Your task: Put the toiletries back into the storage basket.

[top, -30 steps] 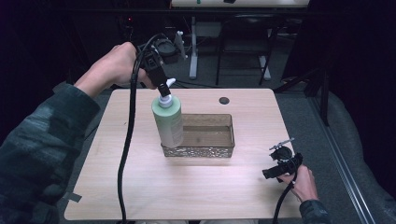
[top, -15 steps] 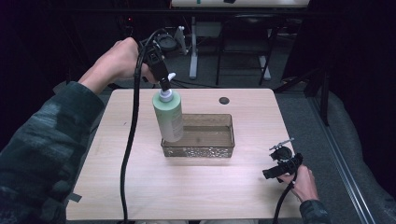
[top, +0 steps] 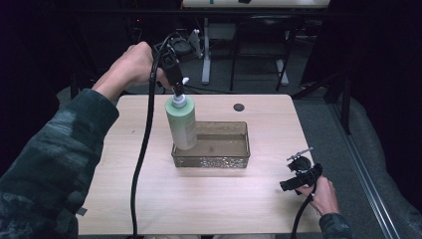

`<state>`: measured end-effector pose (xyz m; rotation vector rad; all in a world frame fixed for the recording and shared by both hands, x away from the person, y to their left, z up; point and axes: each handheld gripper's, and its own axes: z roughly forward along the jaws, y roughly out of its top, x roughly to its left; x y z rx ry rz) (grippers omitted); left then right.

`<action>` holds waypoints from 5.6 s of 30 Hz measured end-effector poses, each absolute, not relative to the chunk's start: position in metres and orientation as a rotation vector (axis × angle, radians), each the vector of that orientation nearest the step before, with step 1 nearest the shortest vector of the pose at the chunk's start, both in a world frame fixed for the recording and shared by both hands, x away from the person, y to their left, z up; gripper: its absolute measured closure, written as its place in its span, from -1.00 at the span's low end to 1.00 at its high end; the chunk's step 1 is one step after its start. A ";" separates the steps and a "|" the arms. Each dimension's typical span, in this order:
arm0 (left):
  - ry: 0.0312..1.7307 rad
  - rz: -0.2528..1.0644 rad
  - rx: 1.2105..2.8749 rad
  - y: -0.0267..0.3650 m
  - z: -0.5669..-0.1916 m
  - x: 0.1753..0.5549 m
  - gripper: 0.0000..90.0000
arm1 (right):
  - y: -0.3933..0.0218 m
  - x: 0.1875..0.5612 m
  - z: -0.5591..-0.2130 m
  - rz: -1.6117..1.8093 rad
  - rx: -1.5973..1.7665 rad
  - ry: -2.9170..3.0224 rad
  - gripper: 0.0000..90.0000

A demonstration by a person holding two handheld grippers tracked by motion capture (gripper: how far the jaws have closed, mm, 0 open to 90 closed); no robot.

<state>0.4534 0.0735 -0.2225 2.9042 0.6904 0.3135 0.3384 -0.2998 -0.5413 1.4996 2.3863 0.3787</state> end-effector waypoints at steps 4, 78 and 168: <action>0.690 0.312 2.907 0.071 -0.227 0.455 0.40 | -0.299 0.338 -0.541 0.372 1.506 2.385 -1.00; 0.714 0.175 2.969 0.077 -0.303 0.467 0.40 | -0.298 0.338 -0.544 0.352 1.494 2.412 -1.00; 1.111 0.376 2.265 0.241 -0.479 0.362 -1.00 | -0.298 0.335 -0.540 0.343 1.474 2.385 -1.00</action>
